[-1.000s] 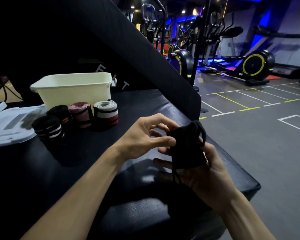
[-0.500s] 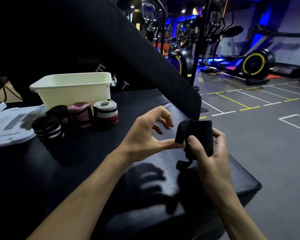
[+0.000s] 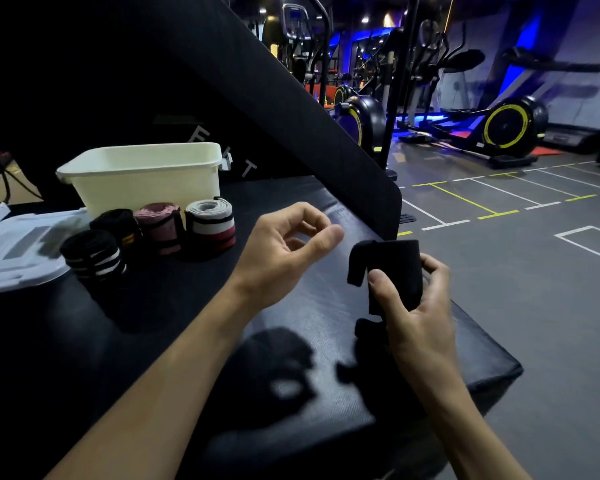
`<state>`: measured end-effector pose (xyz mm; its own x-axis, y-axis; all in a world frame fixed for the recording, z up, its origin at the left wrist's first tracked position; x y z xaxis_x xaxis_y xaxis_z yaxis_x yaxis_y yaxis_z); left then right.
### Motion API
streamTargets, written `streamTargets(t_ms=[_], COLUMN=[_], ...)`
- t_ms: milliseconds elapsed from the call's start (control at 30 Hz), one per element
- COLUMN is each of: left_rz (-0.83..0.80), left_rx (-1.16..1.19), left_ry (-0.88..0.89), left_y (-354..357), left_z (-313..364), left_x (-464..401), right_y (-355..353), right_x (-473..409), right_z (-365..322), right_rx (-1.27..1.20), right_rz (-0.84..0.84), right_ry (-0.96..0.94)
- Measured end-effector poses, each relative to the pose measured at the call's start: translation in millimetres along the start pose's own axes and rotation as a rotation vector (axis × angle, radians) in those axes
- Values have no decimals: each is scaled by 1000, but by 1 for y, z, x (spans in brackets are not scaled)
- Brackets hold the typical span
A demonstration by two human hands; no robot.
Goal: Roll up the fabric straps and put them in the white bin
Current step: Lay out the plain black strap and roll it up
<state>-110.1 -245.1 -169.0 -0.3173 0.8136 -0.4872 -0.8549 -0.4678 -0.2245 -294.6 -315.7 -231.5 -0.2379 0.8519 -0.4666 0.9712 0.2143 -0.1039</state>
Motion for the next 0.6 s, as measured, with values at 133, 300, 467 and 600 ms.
streamTargets(t_ms=[133, 300, 467, 600], left_rz=[-106, -78, 43, 70], left_rx=[-211, -374, -422, -423], left_ry=[-4, 111, 175, 162], left_y=[5, 18, 6, 0], left_z=[-1, 0, 3, 6], left_x=[5, 8, 6, 6], right_y=[-1, -2, -2, -1], right_x=[0, 0, -1, -1], right_z=[1, 2, 4, 4], right_rx=[22, 46, 48, 76], right_rz=[-3, 1, 2, -24], right_ry=[-5, -13, -9, -14])
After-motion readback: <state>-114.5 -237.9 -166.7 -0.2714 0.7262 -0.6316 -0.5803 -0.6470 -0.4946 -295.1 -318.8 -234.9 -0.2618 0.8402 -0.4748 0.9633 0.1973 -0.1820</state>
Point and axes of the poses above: each hand's wrist, its own x-axis away from the middle knuckle, its own y-axis out of the palm, z = x × y, the point moved 5 cm from there along -x, towards the middle knuckle, and after that the axes turned 6 degrees about -y, right-handed, at the moved point
